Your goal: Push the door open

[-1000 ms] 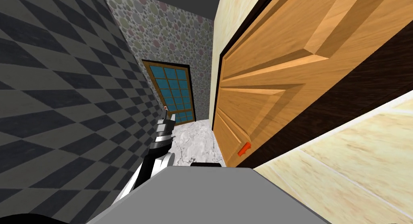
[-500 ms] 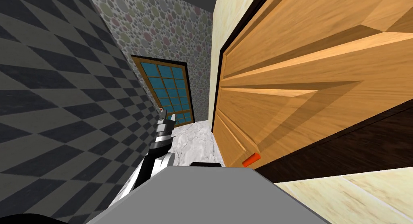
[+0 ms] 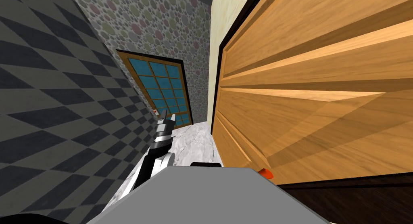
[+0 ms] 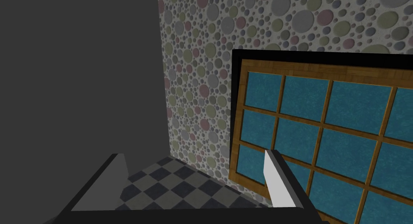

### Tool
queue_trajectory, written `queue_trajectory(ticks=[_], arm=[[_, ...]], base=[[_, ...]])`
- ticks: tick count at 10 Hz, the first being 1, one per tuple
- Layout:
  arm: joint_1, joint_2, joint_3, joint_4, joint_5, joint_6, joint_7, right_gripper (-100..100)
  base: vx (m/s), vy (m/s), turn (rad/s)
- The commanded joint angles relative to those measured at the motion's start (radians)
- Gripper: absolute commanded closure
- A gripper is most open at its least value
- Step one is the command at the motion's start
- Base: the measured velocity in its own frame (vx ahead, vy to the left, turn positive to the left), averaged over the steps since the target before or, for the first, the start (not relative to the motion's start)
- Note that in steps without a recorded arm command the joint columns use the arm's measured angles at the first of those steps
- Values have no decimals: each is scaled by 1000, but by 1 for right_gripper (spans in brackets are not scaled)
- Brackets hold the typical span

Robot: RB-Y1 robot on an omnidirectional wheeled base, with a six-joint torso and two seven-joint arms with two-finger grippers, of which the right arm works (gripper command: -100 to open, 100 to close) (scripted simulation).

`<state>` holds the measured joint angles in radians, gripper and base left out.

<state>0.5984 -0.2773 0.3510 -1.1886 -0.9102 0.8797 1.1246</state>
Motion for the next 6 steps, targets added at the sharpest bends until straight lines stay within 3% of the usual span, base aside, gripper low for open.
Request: queue_trajectory(ticks=[1,6], arm=[[-1,-3,7,36,-26,29,34,-100],[-2,-15,25,118,-92,114,111,-100]], base=[[170,-22,-59],[176,-27,-50]])
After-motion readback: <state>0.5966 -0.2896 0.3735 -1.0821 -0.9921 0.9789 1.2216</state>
